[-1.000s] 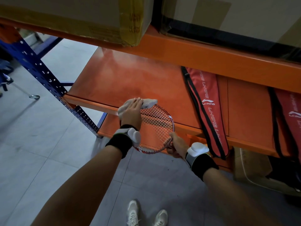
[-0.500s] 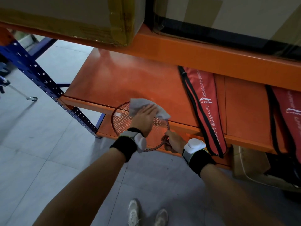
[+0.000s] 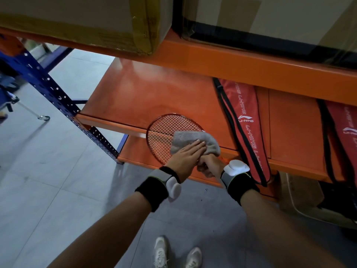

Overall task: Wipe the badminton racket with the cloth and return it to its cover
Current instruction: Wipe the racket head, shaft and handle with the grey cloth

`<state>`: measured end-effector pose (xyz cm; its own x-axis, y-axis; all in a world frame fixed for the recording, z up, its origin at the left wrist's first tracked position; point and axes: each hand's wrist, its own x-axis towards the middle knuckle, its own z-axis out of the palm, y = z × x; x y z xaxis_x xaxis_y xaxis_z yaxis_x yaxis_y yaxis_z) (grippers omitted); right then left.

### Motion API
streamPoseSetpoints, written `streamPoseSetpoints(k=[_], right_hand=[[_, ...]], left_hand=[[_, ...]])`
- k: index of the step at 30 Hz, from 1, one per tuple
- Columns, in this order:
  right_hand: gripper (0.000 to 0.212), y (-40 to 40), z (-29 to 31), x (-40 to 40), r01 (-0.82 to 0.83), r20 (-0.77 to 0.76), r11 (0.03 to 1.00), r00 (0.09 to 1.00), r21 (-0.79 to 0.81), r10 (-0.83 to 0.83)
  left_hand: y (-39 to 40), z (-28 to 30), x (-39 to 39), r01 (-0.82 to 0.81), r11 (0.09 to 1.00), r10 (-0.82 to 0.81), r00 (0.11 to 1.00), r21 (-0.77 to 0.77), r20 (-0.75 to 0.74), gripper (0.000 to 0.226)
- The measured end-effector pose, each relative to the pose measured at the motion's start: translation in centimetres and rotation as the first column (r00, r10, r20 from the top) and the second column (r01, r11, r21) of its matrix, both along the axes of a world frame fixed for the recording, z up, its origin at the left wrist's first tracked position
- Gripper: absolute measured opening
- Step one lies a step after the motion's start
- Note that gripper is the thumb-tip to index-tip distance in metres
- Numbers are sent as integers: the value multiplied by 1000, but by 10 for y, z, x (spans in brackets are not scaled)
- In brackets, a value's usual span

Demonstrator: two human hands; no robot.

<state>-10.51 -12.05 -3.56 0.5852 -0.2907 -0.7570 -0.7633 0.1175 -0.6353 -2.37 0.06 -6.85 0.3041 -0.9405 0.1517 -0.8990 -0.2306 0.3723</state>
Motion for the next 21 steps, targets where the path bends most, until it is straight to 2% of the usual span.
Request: streamPoseSetpoints(k=[3, 7, 11, 16, 21], right_hand=[[19, -2, 1, -4, -9, -19, 1000, 1000, 28, 9], [25, 2, 4, -7, 1, 63, 998, 998, 68, -6], [31, 1, 8, -8, -42, 146, 996, 989, 85, 29], [24, -5, 9, -13, -39, 139, 997, 990, 72, 29], [22, -7, 7, -11, -12, 150, 998, 989, 60, 3]], left_hand=[[8, -1, 2, 72, 997, -72, 997, 3, 26, 56], [18, -1, 17, 77, 997, -80, 987, 23, 139, 62], [31, 5, 51, -120, 992, 112, 977, 37, 180, 80], [49, 18, 99, -426, 904, 410, 891, 45, 197, 73], [44, 20, 74, -435, 900, 433, 890, -13, 145, 70]])
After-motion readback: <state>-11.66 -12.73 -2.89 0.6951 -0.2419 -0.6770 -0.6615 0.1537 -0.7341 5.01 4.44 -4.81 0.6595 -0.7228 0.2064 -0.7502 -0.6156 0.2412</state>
